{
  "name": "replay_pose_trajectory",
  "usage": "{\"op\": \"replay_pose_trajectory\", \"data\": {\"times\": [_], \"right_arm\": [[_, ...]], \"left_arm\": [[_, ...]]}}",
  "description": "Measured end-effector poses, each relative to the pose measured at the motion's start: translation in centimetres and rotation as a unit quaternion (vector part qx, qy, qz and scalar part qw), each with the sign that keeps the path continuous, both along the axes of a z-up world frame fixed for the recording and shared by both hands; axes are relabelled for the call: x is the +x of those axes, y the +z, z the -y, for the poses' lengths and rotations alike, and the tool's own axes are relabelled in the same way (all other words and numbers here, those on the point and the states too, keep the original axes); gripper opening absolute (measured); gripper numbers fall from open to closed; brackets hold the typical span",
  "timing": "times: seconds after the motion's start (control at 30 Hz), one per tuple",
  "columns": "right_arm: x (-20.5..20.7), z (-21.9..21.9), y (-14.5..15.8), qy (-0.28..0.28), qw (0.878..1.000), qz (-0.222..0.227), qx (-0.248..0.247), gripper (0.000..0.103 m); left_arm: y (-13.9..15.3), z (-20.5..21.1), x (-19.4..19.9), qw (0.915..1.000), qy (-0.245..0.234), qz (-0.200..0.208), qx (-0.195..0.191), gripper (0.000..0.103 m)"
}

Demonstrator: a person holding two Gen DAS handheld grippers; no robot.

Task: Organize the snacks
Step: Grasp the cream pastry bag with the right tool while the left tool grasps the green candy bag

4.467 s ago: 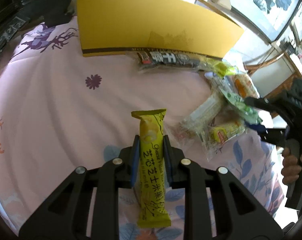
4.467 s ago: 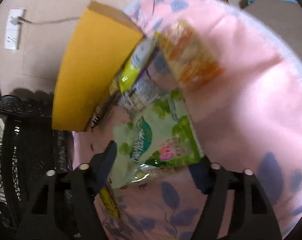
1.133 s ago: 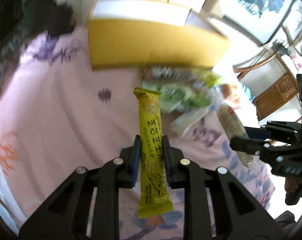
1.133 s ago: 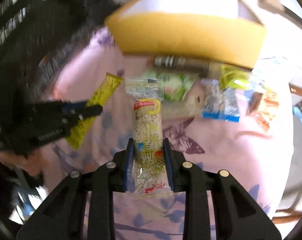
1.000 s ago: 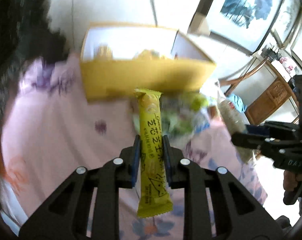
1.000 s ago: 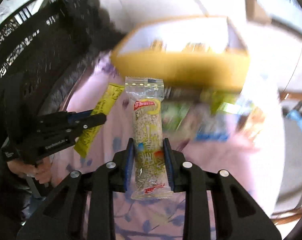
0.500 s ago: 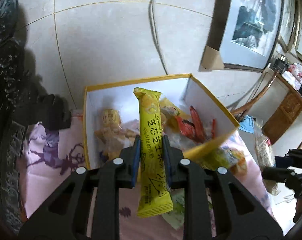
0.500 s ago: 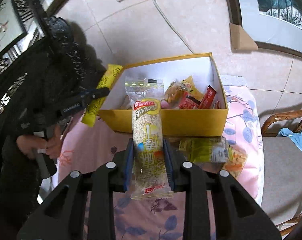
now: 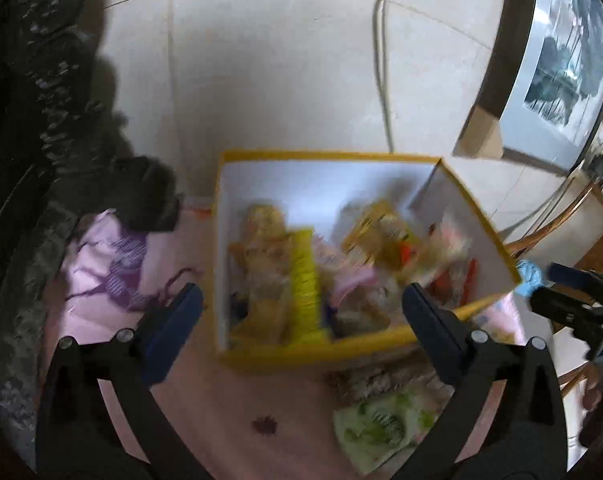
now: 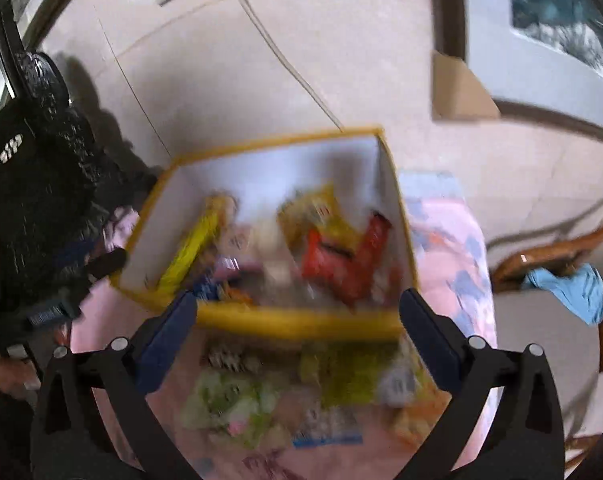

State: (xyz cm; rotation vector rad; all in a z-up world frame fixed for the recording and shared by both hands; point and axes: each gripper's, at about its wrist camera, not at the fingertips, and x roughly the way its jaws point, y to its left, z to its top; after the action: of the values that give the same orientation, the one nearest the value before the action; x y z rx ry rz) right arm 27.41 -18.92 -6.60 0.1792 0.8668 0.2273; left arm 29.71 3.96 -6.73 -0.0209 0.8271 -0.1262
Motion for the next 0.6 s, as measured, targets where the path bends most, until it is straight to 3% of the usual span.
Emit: {"op": "replay_pose_trajectory", "data": {"times": [0.1,0.17,0.27,0.4,0.5,0.6], "right_arm": [[-3.0,1.2,-2.2,-0.007,0.999,-0.039,-0.019,0.102],[-4.8,2.0,-4.2,-0.014,0.997,-0.065,-0.037,0.102],[-6.4,3.7,-7.0,-0.046,0.993,-0.087,-0.06,0.102],[-7.0,3.7,-8.4,-0.025,0.995,-0.041,-0.09,0.102],[-6.1,5.2,-10.3,-0.089,0.99,-0.053,-0.096,0.102],[-5.2,5.8,-11.7,-0.142,0.985,-0.036,-0.086,0.102]], "left_arm": [[-1.8,-0.2,-1.9,0.9995,0.006,-0.031,0.01,0.101],[-3.2,0.2,-3.4,0.9984,-0.017,-0.054,-0.003,0.101],[-5.2,2.2,-5.7,0.9958,-0.057,-0.071,0.009,0.101],[-8.6,5.5,-6.6,0.9893,-0.102,-0.101,0.028,0.101],[-10.6,7.2,-6.3,0.9845,-0.124,-0.122,0.021,0.101],[-12.0,8.4,-5.6,0.9825,-0.139,-0.123,0.016,0.101]]}}
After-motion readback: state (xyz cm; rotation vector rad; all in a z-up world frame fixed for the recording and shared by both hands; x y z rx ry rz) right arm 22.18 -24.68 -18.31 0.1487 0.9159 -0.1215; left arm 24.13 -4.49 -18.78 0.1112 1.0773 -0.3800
